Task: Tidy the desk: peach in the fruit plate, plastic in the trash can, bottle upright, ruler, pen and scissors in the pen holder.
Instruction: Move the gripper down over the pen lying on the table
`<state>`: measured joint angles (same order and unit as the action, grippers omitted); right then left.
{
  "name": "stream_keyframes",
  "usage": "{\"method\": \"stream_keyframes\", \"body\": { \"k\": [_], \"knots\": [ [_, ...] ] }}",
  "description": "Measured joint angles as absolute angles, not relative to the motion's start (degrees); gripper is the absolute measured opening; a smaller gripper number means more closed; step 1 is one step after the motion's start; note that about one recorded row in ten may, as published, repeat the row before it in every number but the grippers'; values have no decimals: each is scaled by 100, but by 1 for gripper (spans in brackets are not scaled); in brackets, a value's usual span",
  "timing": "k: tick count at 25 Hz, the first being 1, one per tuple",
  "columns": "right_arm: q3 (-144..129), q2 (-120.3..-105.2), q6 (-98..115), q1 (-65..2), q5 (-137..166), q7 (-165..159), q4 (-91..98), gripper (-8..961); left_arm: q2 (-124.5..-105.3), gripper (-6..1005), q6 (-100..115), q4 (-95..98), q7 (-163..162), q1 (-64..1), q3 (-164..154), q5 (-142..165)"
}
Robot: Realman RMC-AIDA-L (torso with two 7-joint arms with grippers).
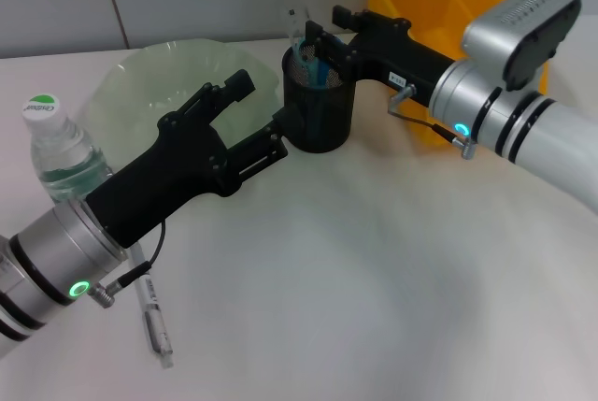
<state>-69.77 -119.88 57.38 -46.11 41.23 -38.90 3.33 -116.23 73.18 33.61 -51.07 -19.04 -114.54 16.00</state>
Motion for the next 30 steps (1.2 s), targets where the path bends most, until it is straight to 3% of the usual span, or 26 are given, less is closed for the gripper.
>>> {"method": "stream_keyframes", "body": {
  "k": [3,8,15,22,27,30],
  "knots": [
    [-6942,-11988,5955,-4447,4112,-3957,443,476,-11607,861,7341,3357,-5112,-1884,-11452,1603],
    [-6921,-11986,6232,-4138,4102,-4274,640,581,-11536,861,7467,3357,-5121,-1808,-11451,1622],
    [-7187,-11883,7770,-3215,4263,-5079,1171,714,-11413,861,7767,3466,-5524,-1739,-10921,2717],
    [-7228,-11497,8765,-2402,5800,-6521,1991,753,-11274,861,8336,3890,-5781,-1693,-9640,5006],
    [-7150,-11107,9086,-2225,6432,-7333,2008,752,-11196,861,8484,5062,-6378,-1534,-8566,6732],
    [-6800,-10977,9184,-2215,7035,-7756,2007,752,-11207,861,8506,5343,-6545,-1536,-8324,7116]
  ]
}}
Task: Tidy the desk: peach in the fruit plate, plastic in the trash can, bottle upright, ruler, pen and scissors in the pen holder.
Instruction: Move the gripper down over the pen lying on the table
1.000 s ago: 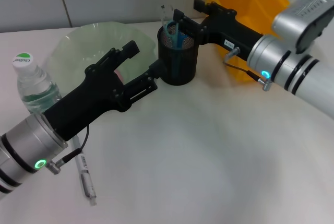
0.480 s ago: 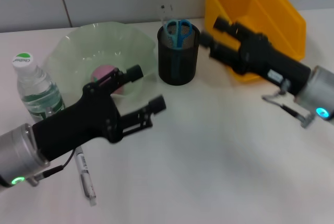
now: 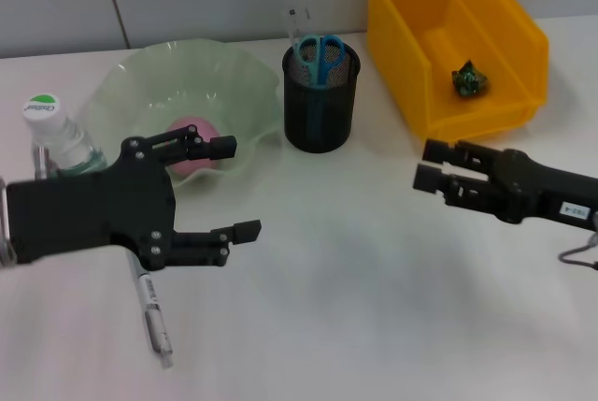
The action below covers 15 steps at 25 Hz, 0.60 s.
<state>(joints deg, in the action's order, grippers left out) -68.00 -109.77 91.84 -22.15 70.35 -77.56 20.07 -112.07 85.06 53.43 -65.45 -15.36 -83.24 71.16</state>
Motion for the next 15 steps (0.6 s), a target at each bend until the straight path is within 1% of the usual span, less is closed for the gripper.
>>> {"method": "stream_keyframes", "body": {
  "k": [2,6,8,9,11,13,15],
  "knots": [
    [-6459,-10933,9274,-2232,7554,-8030,2031,753,-11302,861,8626,6456,-7164,-1823,-7636,8861],
    [-6047,-10886,9347,-2272,8338,-8489,2066,753,-11395,861,8922,7131,-7184,-2181,-7469,10231],
    [-5967,-10860,9343,-2294,8579,-8651,2085,753,-11513,861,9081,7500,-6885,-2324,-7456,11086],
    [-5890,-10845,9336,-2309,8725,-8749,2093,752,-11553,861,9097,7594,-6771,-2337,-7447,11307],
    [-5726,-10825,9328,-2329,8964,-8922,2103,752,-11706,861,9132,7909,-6362,-2351,-7398,11954],
    [-5611,-10821,9320,-2334,9092,-9042,2112,752,-11799,861,9161,8118,-6045,-2332,-7355,12355],
    [-5510,-10818,9309,-2328,9143,-9136,2123,752,-11808,861,9221,8284,-5755,-2292,-7372,12585]
  ]
}}
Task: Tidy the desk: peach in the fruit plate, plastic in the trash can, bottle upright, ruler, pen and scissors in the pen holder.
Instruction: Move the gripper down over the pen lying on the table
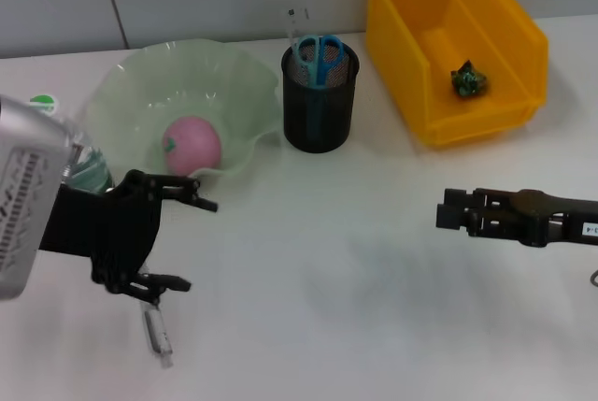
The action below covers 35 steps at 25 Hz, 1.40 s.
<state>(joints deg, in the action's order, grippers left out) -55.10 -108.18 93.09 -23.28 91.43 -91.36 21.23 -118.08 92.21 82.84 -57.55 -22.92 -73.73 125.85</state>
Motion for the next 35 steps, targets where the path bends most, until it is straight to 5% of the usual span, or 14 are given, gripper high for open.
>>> {"method": "stream_keyframes", "body": {
  "k": [16,29,35],
  "knots": [
    [-5431,-10838,9486,-2485,9763,-10047,2392,752,-11105,860,8727,8705,-5410,-2339,-9406,13590],
    [-5364,-10817,9530,-2567,10065,-10266,2452,751,-10989,860,8432,8450,-5440,-2727,-10475,14078],
    [-5291,-10818,9527,-2548,10069,-10273,2512,750,-10983,774,8389,8266,-5469,-2999,-10772,14174]
  ]
}}
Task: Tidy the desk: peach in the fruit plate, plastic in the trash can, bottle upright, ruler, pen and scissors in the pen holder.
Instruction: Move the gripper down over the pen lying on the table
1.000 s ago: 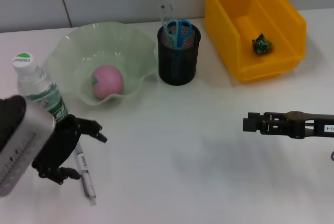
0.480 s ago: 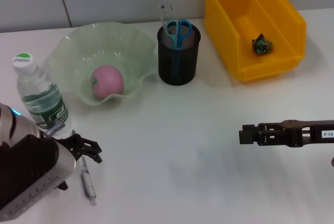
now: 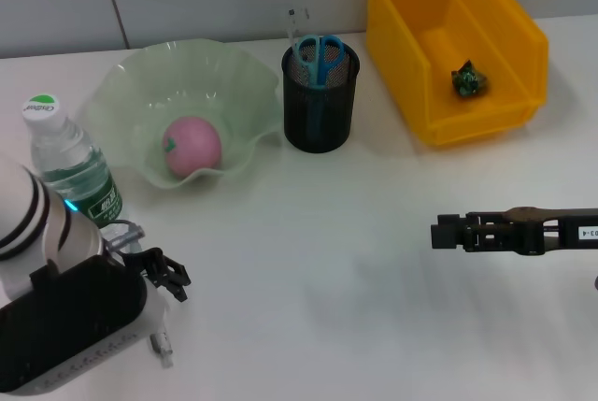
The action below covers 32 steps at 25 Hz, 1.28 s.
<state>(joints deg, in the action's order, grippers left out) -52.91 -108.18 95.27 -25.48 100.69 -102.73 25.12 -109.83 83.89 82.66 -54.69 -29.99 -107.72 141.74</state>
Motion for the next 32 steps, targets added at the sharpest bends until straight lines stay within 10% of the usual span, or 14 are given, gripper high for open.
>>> {"method": "stream_keyframes", "body": {
  "k": [10,24,32],
  "knots": [
    [-5290,-10802,9541,-2541,10151,-10286,2584,750,-11096,783,8343,7982,-5619,-3372,-11153,14487],
    [-5291,-10795,9549,-2513,10201,-10291,2655,749,-11193,417,8470,7901,-5718,-3588,-11325,14649],
    [-5222,-10792,9547,-2502,10261,-10320,2654,748,-11197,401,8481,7761,-5682,-3684,-11402,14623]
  ]
}}
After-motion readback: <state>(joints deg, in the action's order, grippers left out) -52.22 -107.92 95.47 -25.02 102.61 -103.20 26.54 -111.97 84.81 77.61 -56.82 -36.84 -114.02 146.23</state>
